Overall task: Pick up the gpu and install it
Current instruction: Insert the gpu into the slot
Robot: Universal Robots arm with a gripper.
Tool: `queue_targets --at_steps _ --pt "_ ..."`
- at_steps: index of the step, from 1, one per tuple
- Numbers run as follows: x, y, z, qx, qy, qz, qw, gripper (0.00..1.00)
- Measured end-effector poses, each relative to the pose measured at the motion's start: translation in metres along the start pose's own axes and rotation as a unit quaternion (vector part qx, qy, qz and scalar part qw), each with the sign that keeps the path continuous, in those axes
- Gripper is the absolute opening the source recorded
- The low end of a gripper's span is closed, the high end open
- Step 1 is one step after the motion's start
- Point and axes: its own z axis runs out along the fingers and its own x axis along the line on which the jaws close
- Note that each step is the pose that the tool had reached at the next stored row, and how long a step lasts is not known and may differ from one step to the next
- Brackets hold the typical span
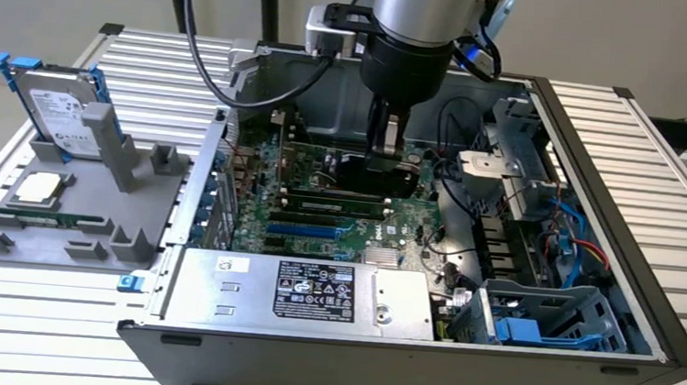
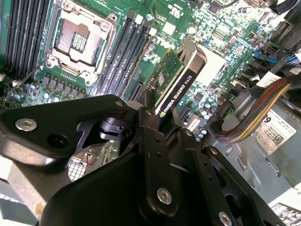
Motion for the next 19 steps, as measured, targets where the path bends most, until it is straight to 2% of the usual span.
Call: queue_targets --at_steps 5,13,16,19 --pt "0.0000 -0.0001 0.0043 0.0002 0.0036 0.000 1.0000 0.00" --pt "0.0001 -0.0003 0.0110 0.0010 0.0126 0.000 0.9999 0.00" --pt "0.0001 -0.0003 0.0132 0.0012 0.0152 0.001 0.9999 0.00" --pt "0.0001 -0.0004 0.0144 0.0012 0.0161 0.001 0.9999 0.00"
